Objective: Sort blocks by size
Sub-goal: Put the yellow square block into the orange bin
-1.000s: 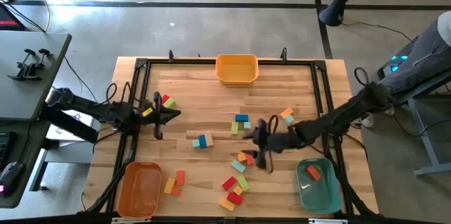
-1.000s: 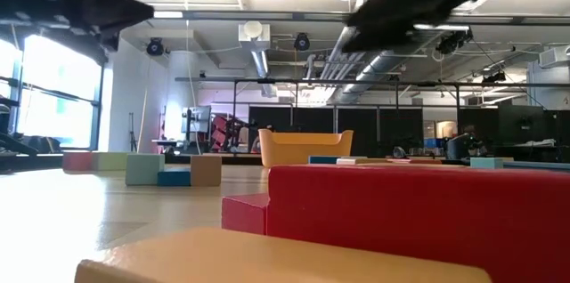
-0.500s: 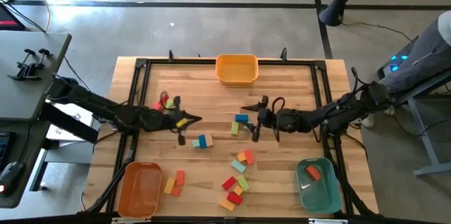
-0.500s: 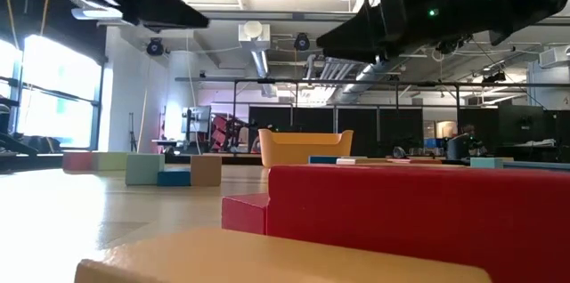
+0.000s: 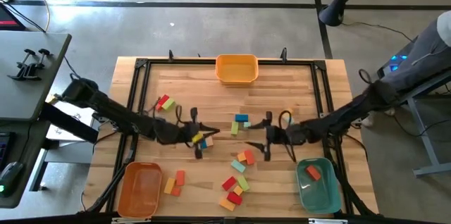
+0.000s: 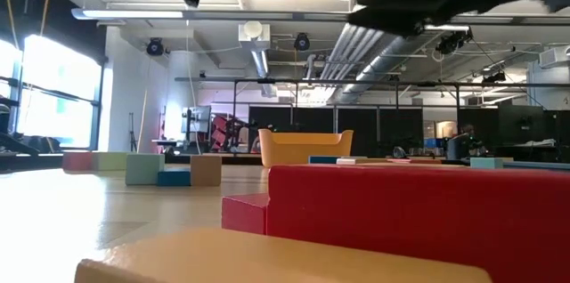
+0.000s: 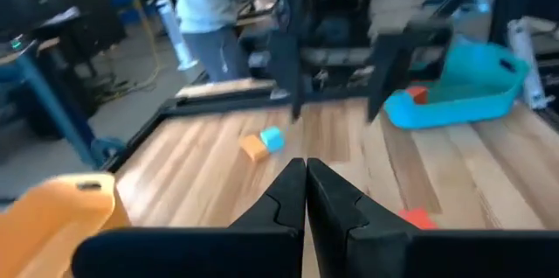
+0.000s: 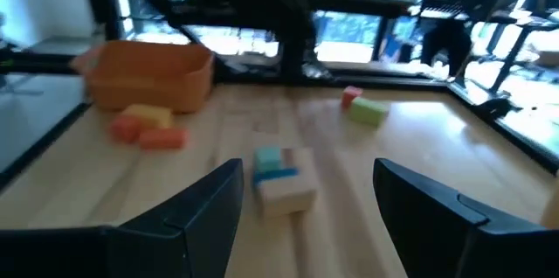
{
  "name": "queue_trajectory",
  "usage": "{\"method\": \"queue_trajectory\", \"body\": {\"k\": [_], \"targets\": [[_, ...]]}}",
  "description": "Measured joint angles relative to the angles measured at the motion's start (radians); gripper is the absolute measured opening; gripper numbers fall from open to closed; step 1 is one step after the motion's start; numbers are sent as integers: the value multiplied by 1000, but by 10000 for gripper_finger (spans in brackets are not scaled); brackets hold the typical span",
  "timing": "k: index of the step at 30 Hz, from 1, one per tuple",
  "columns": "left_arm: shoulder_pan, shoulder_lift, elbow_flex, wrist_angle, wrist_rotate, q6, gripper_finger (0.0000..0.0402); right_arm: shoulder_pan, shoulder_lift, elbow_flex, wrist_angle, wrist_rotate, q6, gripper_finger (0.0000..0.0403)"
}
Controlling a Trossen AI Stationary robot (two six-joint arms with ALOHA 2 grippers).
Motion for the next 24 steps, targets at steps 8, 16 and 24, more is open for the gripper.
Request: {"method": "queue_trajectory", "body": {"k": [8, 16, 24], "targets": [[-77, 250, 102, 5, -74, -298, 0, 158, -105, 1, -213, 107, 95, 252], [-69, 454, 204, 9, 10, -302, 37, 266, -62, 1, -248, 214, 191, 252], [11, 611, 333, 6, 120, -319, 160, 296, -38, 1, -264, 253, 209, 252]]}}
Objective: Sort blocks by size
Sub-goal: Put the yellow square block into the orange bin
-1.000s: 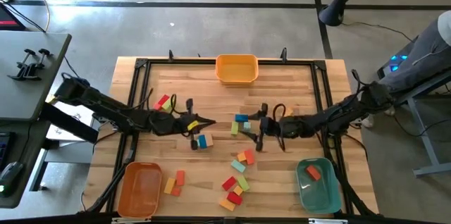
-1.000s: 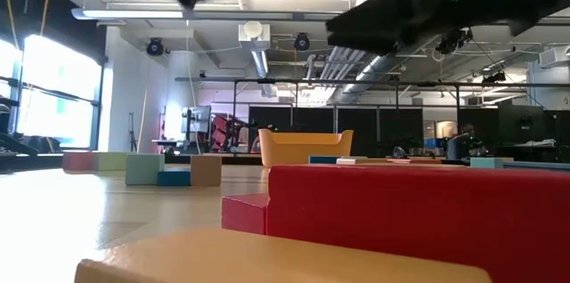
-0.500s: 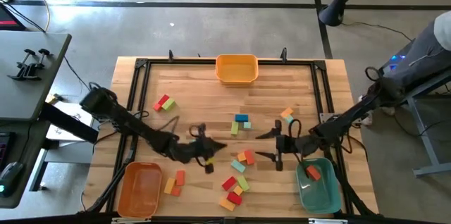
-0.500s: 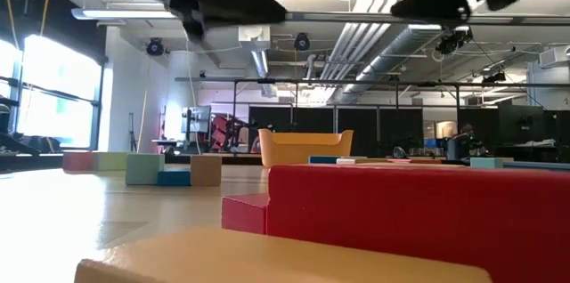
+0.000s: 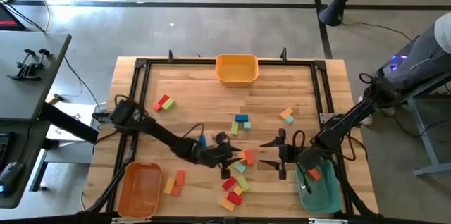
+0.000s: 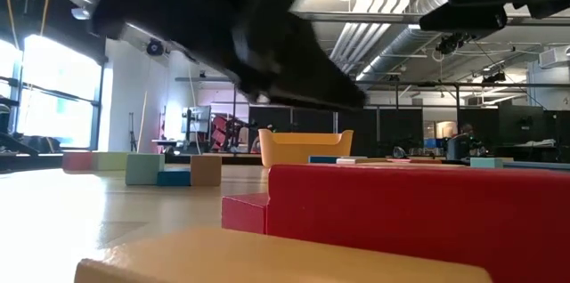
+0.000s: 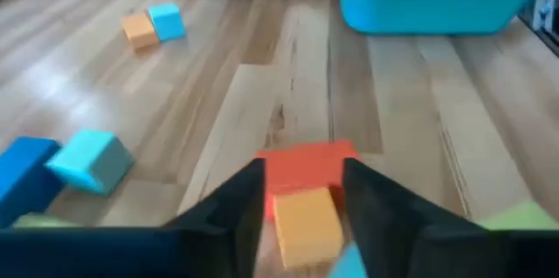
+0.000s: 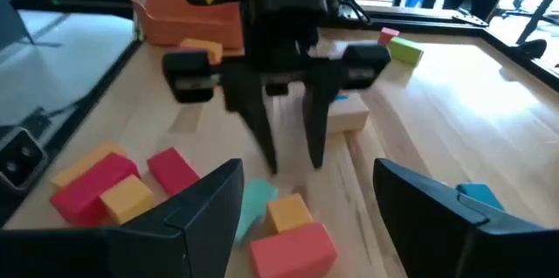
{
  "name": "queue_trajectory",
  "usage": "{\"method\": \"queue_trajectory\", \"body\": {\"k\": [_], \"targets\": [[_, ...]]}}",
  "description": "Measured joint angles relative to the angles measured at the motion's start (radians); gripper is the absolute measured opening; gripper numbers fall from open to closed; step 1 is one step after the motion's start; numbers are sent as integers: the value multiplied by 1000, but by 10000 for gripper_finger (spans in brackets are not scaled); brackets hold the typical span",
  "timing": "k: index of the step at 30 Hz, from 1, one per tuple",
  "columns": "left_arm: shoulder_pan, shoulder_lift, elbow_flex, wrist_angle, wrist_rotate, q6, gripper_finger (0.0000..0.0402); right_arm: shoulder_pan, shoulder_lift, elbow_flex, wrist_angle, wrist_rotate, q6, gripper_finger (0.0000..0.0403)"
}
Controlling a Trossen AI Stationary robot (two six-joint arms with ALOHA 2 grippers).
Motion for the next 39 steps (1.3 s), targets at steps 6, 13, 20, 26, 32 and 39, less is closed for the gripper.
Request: {"method": "queue_trajectory", "body": {"k": [6, 13, 20, 26, 32, 39], "targets": [[63, 38, 27, -24, 132, -90, 248, -1, -1, 0, -17, 21, -19, 252], [59, 34, 28, -73, 145, -87, 276, -6, -1, 0, -38, 26, -26, 252], [49, 90, 27, -76, 131, -111, 274, -7, -1, 0, -49, 25, -25, 252], [56, 97, 27, -81, 124, -166, 270, -7, -1, 0, -54, 22, -1, 252], [63, 97, 27, -77, 132, -159, 227, -7, -1, 0, -55, 22, -2, 252], [64, 97, 27, -50, 122, -158, 117, -7, -1, 0, -59, 22, 16, 252]]}}
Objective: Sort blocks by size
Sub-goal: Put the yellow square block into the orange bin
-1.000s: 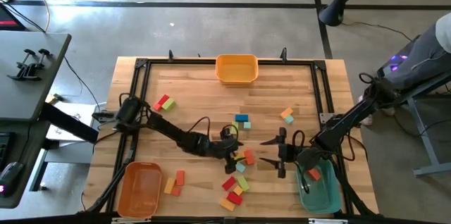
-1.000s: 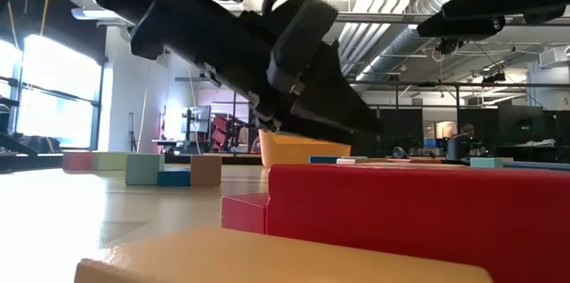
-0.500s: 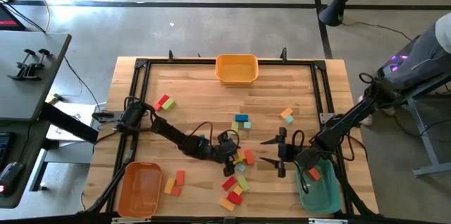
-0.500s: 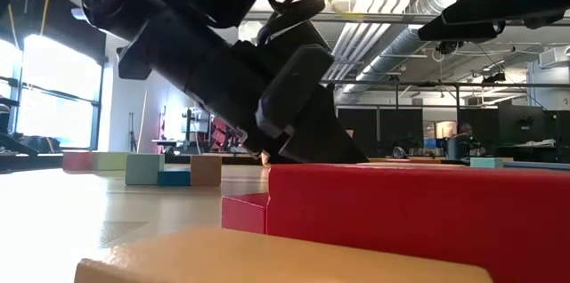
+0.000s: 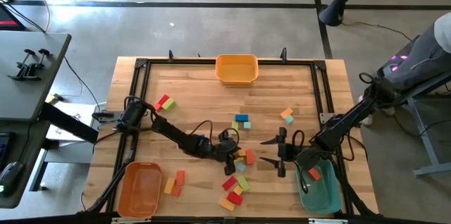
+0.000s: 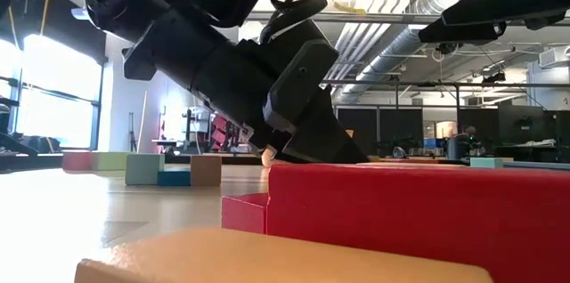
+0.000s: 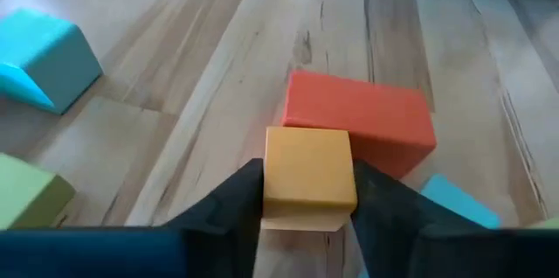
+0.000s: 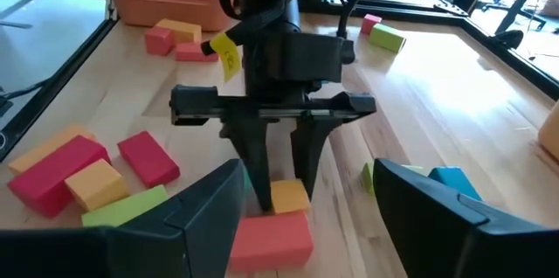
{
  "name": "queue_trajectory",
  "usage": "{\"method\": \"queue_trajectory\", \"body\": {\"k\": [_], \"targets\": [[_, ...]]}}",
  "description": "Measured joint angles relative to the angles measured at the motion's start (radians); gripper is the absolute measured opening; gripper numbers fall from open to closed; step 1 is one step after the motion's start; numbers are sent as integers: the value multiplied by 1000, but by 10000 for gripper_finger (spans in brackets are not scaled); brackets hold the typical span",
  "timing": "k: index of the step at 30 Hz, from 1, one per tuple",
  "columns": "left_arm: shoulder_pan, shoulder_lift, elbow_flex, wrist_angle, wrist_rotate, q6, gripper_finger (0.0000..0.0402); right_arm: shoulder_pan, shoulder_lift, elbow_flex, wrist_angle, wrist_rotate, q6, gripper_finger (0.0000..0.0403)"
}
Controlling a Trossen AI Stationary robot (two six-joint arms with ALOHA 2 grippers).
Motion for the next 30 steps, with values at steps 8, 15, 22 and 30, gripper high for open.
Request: {"method": "queue_trajectory", "body": {"k": [8, 15, 22, 30], "targets": [[-44, -127, -1, -107, -187, 83, 99, 0, 0, 0, -12, 0, 16, 252], [-216, -404, 124, -762, -379, 50, 99, 0, 0, 0, -17, 0, 18, 252], [-450, -377, 395, -1548, -101, -564, 99, 0, 0, 0, -14, 0, 1, 252], [-656, -359, 447, -1836, 247, -1285, 99, 0, 0, 0, -13, -2, 2, 252]]}}
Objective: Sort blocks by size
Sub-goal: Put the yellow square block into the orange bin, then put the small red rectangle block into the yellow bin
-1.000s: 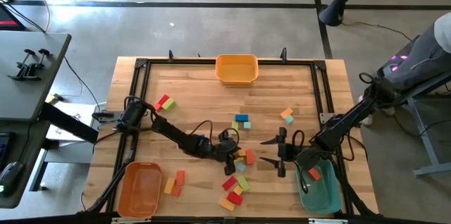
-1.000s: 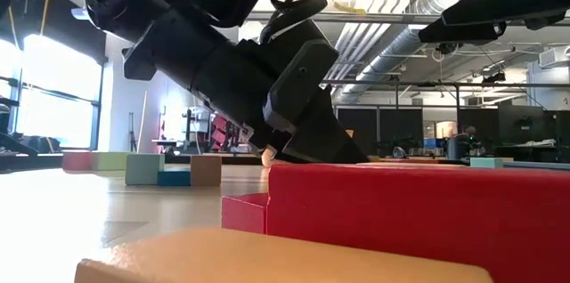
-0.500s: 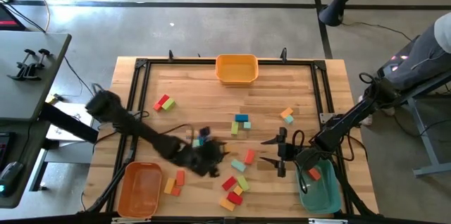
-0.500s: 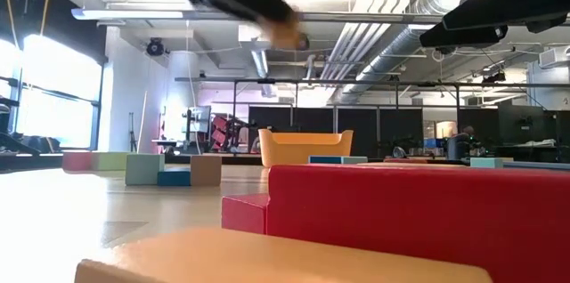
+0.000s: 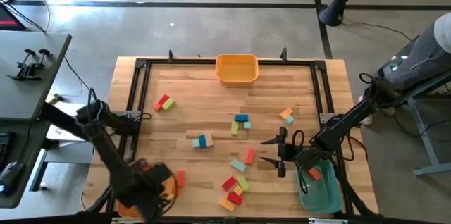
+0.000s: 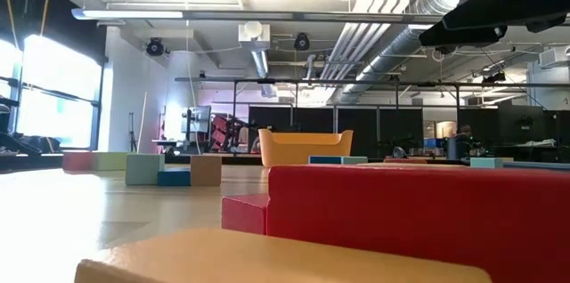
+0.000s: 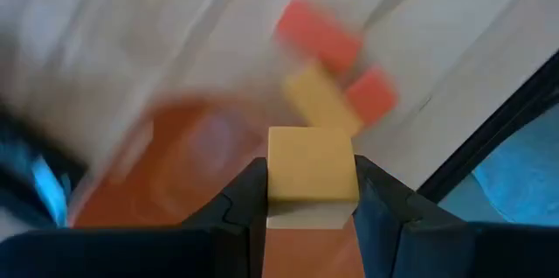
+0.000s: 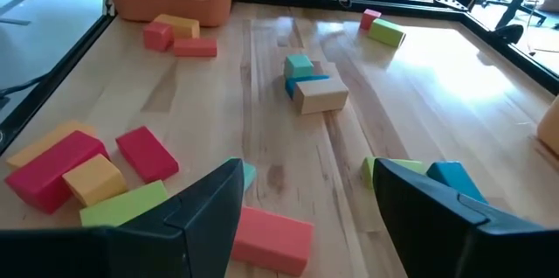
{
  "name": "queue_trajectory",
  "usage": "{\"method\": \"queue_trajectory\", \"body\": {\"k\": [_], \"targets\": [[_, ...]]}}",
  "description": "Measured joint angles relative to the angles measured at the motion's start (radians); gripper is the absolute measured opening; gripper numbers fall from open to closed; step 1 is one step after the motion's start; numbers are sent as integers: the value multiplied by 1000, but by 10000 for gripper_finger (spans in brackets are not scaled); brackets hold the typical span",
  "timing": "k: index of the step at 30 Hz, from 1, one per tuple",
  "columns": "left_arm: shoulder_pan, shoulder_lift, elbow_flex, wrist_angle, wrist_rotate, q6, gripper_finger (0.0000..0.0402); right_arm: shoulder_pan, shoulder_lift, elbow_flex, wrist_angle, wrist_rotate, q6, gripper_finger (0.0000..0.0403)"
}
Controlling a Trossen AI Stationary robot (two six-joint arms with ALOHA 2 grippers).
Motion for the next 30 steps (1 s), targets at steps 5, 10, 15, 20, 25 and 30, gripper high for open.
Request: {"method": "queue_trajectory", "body": {"k": [5, 10, 15, 20, 25, 30], "targets": [[-94, 1, -99, 7, 39, -276, 99, 0, 0, 0, 0, 0, -34, 252], [-131, 1, -213, 120, 63, -407, 117, -3, 0, 0, 0, -1, -47, 252], [-132, 1, -301, 193, 83, -417, 124, -3, 0, 0, 0, -2, -53, 252], [-131, -5, -342, 169, 93, -441, 134, -3, 0, 0, 0, -2, -45, 252], [-133, -43, -342, 116, 144, -460, 170, -3, 0, 0, 0, -2, -37, 252], [-134, -122, -342, 73, 126, -488, 204, -3, 0, 0, 1, -2, -25, 252]]}}
